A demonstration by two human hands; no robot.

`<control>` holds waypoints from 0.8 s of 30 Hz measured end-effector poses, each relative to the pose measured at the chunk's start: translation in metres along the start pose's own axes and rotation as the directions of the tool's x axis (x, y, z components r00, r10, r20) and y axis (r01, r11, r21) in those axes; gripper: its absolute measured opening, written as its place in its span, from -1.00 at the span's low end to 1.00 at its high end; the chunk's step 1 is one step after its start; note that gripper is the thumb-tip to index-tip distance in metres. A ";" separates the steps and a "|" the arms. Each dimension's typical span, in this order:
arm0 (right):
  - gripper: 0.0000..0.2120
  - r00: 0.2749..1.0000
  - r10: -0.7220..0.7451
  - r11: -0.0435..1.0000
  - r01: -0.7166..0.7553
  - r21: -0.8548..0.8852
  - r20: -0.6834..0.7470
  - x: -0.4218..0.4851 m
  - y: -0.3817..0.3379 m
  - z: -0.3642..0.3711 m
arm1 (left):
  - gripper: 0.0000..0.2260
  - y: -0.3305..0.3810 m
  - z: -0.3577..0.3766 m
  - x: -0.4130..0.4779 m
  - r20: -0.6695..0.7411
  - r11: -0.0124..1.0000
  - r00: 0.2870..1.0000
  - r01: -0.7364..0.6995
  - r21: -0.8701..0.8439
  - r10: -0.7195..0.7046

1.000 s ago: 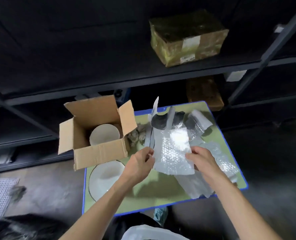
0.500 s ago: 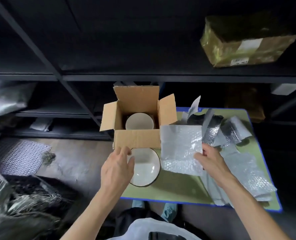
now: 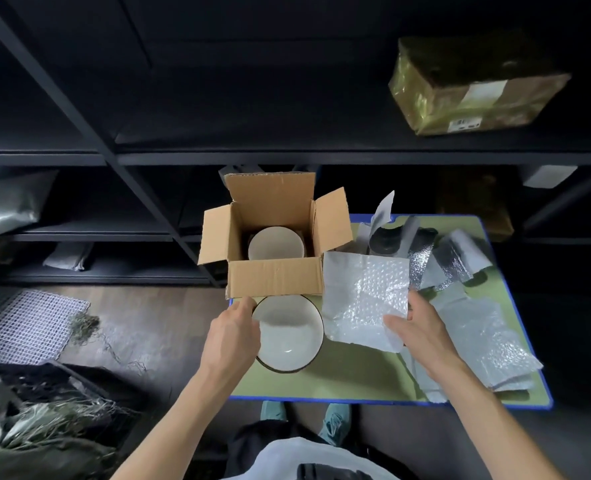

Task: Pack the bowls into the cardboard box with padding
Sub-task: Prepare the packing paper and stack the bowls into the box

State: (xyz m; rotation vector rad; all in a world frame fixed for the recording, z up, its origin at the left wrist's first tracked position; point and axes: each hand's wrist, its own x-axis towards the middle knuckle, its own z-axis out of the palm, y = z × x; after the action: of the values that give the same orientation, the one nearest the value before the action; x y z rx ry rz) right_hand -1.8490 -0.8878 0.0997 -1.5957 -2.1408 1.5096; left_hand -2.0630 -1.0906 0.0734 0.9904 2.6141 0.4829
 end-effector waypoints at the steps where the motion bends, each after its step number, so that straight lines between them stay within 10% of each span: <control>1: -0.90 1.000 0.004 1.000 -0.004 0.005 -0.006 0.000 0.002 0.000 | -0.92 0.001 -0.003 0.000 0.008 1.000 1.000 -0.010 0.009 0.010; 12: -0.81 1.000 0.006 1.000 -0.006 -0.009 0.022 -0.010 0.018 -0.007 | -0.87 0.060 -0.044 -0.017 0.025 0.978 0.997 -0.070 -0.195 0.077; 24: -0.60 0.979 0.023 0.877 -0.118 0.465 0.204 -0.021 0.010 -0.034 | -0.88 0.131 -0.016 -0.001 0.095 0.932 0.990 -0.066 -0.356 0.106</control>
State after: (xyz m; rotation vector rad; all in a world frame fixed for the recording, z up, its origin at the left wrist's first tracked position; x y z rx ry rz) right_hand -1.8136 -0.8815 0.1198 -1.4079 -1.6063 2.0857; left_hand -1.9930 -1.0027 0.1421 0.9807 2.2818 0.8560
